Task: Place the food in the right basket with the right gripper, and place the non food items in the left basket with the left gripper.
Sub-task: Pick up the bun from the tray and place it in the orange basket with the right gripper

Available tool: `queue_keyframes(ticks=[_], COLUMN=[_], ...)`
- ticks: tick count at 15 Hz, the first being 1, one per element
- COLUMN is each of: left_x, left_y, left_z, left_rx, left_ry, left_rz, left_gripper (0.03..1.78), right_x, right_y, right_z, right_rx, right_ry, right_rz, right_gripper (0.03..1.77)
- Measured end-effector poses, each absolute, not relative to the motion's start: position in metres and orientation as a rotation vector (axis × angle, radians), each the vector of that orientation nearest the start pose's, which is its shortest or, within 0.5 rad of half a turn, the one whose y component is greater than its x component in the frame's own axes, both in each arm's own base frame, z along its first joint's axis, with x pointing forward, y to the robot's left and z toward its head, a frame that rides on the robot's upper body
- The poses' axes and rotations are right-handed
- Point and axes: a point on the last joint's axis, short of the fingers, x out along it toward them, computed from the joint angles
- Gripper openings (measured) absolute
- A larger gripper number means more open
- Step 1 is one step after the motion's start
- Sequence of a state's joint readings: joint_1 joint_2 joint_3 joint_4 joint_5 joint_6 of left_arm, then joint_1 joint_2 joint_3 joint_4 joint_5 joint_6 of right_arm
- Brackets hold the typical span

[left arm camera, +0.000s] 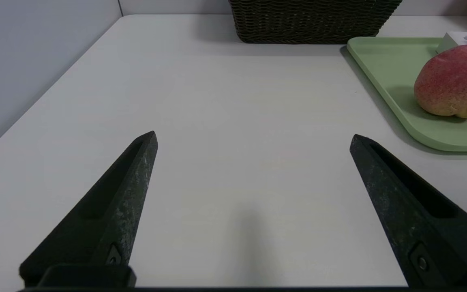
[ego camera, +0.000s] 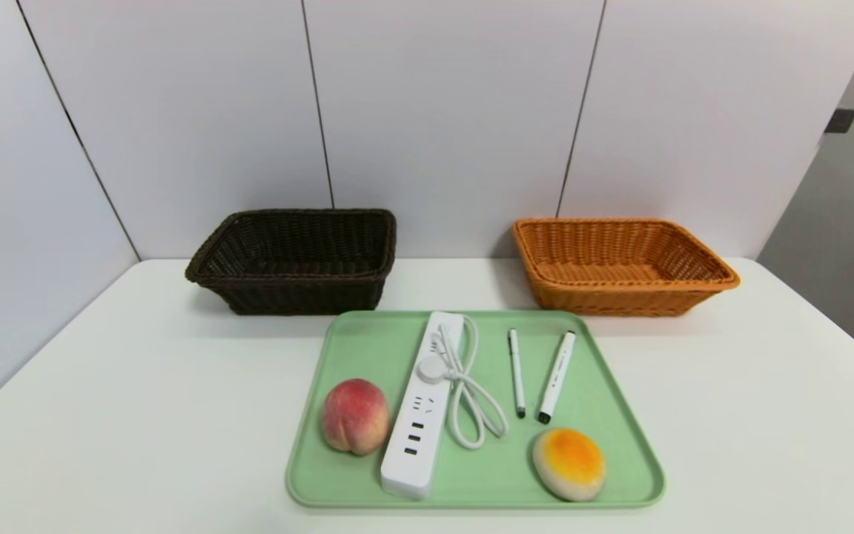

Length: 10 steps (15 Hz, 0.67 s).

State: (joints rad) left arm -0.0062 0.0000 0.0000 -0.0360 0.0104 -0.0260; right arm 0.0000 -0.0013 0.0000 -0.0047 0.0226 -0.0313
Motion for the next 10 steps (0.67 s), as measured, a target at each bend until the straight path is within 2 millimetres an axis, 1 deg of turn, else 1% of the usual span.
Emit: queue_keyframes(ticks=[8, 10], left_x=[-0.023, -0.024], left_y=[0.000, 0.000], left_z=[0.079, 0.081], left_rx=[-0.026, -0.022], left_ry=[-0.031, -0.027], left_rz=[0.006, 0.004], left_gripper=[1.69, 1.69], right_x=[-0.023, -0.027], right_y=[0.001, 0.001], right_z=[0.077, 0.091], right_rx=[-0.038, -0.036], right_ry=[-0.012, -0.036], right_rz=[0.026, 0.046], right_gripper=[1.71, 1.71])
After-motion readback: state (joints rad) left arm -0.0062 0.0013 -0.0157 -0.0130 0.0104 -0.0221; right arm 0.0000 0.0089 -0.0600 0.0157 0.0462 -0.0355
